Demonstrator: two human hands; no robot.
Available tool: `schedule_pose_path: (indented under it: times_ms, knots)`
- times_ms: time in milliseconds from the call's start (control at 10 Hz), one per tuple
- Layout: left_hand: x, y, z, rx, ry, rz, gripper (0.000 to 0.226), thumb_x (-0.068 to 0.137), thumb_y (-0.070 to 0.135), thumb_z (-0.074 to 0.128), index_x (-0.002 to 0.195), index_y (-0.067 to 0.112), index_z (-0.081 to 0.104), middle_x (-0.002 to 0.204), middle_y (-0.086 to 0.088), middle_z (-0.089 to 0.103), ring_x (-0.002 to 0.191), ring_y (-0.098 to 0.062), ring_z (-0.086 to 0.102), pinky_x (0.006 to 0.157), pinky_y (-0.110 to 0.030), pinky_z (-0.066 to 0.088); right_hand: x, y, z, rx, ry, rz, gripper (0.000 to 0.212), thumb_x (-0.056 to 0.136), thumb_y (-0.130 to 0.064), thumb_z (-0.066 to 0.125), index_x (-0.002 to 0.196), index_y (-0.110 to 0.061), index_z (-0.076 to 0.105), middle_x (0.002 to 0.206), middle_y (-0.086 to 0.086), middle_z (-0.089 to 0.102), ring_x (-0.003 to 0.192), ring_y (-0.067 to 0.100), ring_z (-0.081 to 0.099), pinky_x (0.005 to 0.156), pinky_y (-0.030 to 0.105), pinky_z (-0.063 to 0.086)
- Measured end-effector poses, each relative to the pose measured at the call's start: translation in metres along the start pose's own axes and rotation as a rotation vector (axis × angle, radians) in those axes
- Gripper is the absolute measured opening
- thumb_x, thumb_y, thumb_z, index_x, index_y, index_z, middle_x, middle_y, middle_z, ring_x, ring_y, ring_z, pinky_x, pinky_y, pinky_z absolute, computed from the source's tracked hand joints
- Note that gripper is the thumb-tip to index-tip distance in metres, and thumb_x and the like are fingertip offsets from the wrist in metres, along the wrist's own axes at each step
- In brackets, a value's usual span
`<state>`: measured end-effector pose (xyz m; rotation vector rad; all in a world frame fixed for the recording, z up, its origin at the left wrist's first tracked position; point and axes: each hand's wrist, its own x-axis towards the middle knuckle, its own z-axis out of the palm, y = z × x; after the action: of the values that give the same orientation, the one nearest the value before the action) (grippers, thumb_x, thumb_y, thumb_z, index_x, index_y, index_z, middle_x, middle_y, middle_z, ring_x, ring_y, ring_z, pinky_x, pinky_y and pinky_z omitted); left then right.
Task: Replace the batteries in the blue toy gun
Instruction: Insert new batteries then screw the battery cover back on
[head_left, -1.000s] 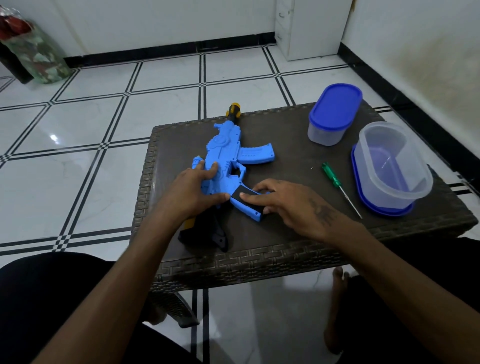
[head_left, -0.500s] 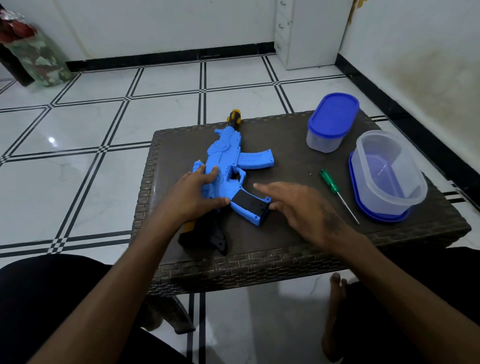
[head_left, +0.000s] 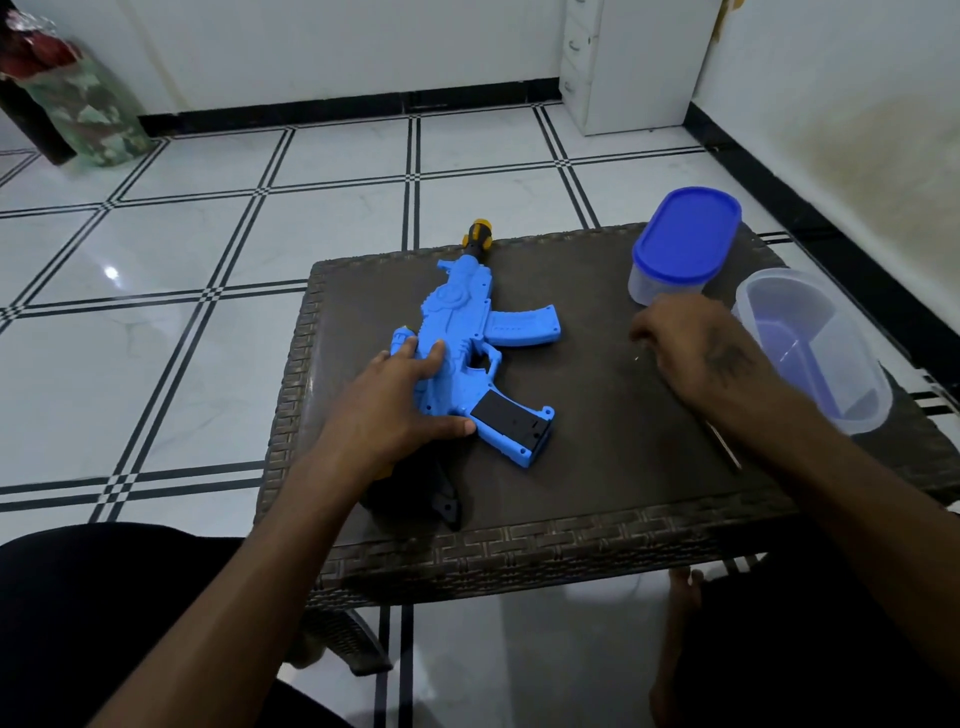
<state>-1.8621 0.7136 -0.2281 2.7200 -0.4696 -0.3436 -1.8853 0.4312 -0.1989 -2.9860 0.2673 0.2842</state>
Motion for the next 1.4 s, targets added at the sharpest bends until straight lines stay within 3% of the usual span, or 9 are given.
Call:
schedule_pose_path:
  times_ms: [100, 200, 400, 600, 700, 1000, 1100, 1200, 1400]
  knots:
    - [0.0, 0.001, -0.001, 0.009, -0.011, -0.008, 0.102, 0.07, 0.059, 0.073, 0.152, 0.034, 0.018, 0.162, 0.001, 0.01, 0.148, -0.025, 0.014, 0.116, -0.045, 0.025, 0.01, 0.007, 0.011, -0.069, -0.046, -0.018, 0.021, 0.093, -0.009, 0.058, 0.113, -0.004, 0.064, 0.107, 0.011, 0.064, 0.103, 0.025, 0.062, 0.091, 0.033, 0.049]
    - [-0.002, 0.001, 0.0, -0.014, -0.009, -0.011, 0.102, 0.069, 0.059, 0.073, 0.152, 0.035, 0.018, 0.162, 0.002, 0.009, 0.148, -0.024, 0.012, 0.117, -0.046, 0.024, 0.014, 0.018, 0.027, -0.08, 0.166, -0.148, 0.009, 0.082, -0.005, 0.062, 0.085, -0.011, 0.067, 0.078, 0.003, 0.057, 0.081, 0.029, 0.064, 0.072, 0.039, 0.052]
    - [-0.002, 0.001, 0.001, -0.023, -0.003, -0.011, 0.101, 0.069, 0.06, 0.072, 0.151, 0.036, 0.019, 0.162, 0.001, 0.009, 0.148, -0.023, 0.011, 0.116, -0.046, 0.024, 0.027, 0.015, 0.027, -0.021, -0.01, -0.052, 0.011, 0.092, -0.008, 0.058, 0.082, -0.011, 0.054, 0.098, 0.016, 0.062, 0.093, 0.028, 0.061, 0.087, 0.037, 0.049]
    - [-0.002, 0.001, 0.001, -0.012, -0.003, -0.015, 0.101, 0.069, 0.062, 0.071, 0.151, 0.038, 0.018, 0.162, 0.002, 0.01, 0.148, -0.023, 0.012, 0.115, -0.046, 0.026, 0.037, 0.027, 0.03, 0.002, 0.026, -0.079, 0.018, 0.09, -0.006, 0.06, 0.075, -0.012, 0.054, 0.078, 0.002, 0.052, 0.077, 0.02, 0.053, 0.063, 0.024, 0.038]
    - [-0.002, 0.001, 0.001, -0.011, -0.009, -0.023, 0.101, 0.069, 0.062, 0.071, 0.151, 0.038, 0.017, 0.162, 0.003, 0.009, 0.148, -0.023, 0.012, 0.115, -0.047, 0.027, 0.034, 0.015, 0.022, -0.055, -0.105, -0.082, 0.027, 0.095, -0.01, 0.057, 0.072, -0.016, 0.043, 0.093, 0.008, 0.055, 0.089, 0.022, 0.058, 0.071, 0.023, 0.039]
    - [-0.003, 0.001, 0.001, -0.032, -0.011, -0.021, 0.101, 0.07, 0.06, 0.071, 0.151, 0.038, 0.017, 0.162, 0.004, 0.007, 0.149, -0.022, 0.009, 0.116, -0.048, 0.025, 0.025, 0.01, 0.018, -0.256, 0.076, -0.244, 0.01, 0.085, -0.004, 0.061, 0.095, -0.005, 0.065, 0.078, 0.006, 0.051, 0.07, 0.021, 0.047, 0.062, 0.034, 0.046]
    - [-0.003, 0.002, 0.001, -0.029, -0.008, -0.02, 0.1, 0.07, 0.06, 0.072, 0.151, 0.037, 0.017, 0.162, 0.003, 0.007, 0.149, -0.022, 0.008, 0.117, -0.046, 0.023, 0.022, 0.007, 0.015, -0.247, 0.104, -0.23, 0.006, 0.089, -0.007, 0.059, 0.094, -0.006, 0.063, 0.083, 0.007, 0.058, 0.07, 0.02, 0.046, 0.061, 0.032, 0.044]
    - [-0.003, 0.003, 0.001, -0.032, -0.01, -0.018, 0.1, 0.071, 0.059, 0.072, 0.152, 0.037, 0.017, 0.162, 0.003, 0.007, 0.149, -0.022, 0.007, 0.117, -0.046, 0.022, 0.027, -0.004, 0.008, -0.299, -0.074, -0.19, 0.016, 0.096, -0.01, 0.057, 0.111, -0.005, 0.057, 0.11, 0.012, 0.061, 0.085, 0.018, 0.051, 0.067, 0.023, 0.041]
    - [-0.003, 0.003, 0.001, -0.059, -0.009, -0.018, 0.1, 0.071, 0.057, 0.073, 0.151, 0.036, 0.018, 0.162, 0.002, 0.007, 0.149, -0.022, 0.006, 0.118, -0.046, 0.021, 0.033, -0.002, 0.011, -0.247, -0.021, -0.202, 0.017, 0.097, -0.012, 0.055, 0.112, -0.006, 0.055, 0.111, 0.014, 0.062, 0.089, 0.017, 0.055, 0.076, 0.026, 0.044]
